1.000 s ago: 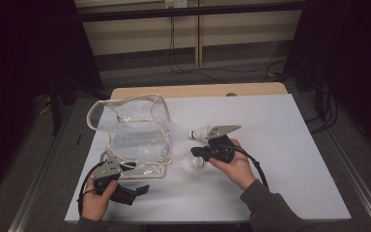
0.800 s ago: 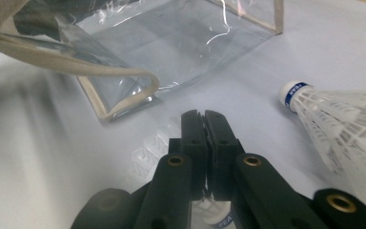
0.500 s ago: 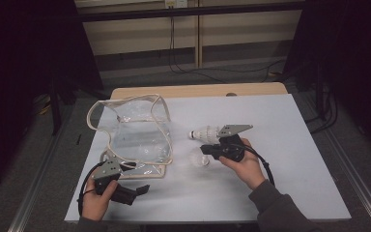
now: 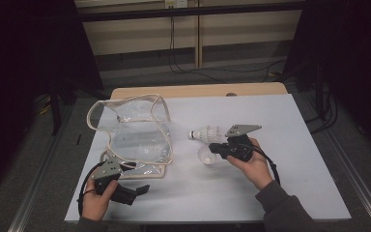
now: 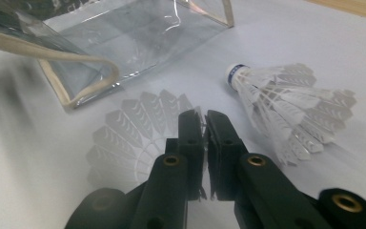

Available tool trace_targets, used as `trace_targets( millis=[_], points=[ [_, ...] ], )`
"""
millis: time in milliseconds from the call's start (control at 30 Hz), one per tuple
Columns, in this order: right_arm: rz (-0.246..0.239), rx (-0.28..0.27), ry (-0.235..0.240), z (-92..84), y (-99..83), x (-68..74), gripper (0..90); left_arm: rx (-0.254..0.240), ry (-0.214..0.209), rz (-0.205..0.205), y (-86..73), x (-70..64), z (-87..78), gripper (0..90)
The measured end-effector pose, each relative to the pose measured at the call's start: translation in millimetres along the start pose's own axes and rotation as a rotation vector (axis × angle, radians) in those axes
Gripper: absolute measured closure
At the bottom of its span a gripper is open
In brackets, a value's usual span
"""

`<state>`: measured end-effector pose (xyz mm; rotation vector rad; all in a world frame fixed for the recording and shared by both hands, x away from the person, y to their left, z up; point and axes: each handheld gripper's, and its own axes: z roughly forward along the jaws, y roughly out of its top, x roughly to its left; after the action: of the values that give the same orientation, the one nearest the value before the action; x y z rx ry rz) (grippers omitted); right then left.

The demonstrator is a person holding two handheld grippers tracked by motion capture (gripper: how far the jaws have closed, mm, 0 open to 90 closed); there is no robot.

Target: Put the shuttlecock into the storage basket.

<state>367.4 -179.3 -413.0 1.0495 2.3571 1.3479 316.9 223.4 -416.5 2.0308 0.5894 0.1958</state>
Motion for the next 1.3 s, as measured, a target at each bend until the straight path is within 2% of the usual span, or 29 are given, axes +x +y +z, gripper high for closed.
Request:
trace_targets(
  millis=[700, 1300],
  points=[
    [0.008, 0.010, -0.051, -7.8, -9.5, -12.5, 83.8, -0.001, 0.000, 0.000, 0.0, -0.1, 0.2, 5.4],
    [0.011, 0.003, -0.094, -12.7, -14.2, -19.7, 77.0, -0.002, 0.000, -0.001, 0.0, -0.1, 0.3, 5.4]
  ],
)
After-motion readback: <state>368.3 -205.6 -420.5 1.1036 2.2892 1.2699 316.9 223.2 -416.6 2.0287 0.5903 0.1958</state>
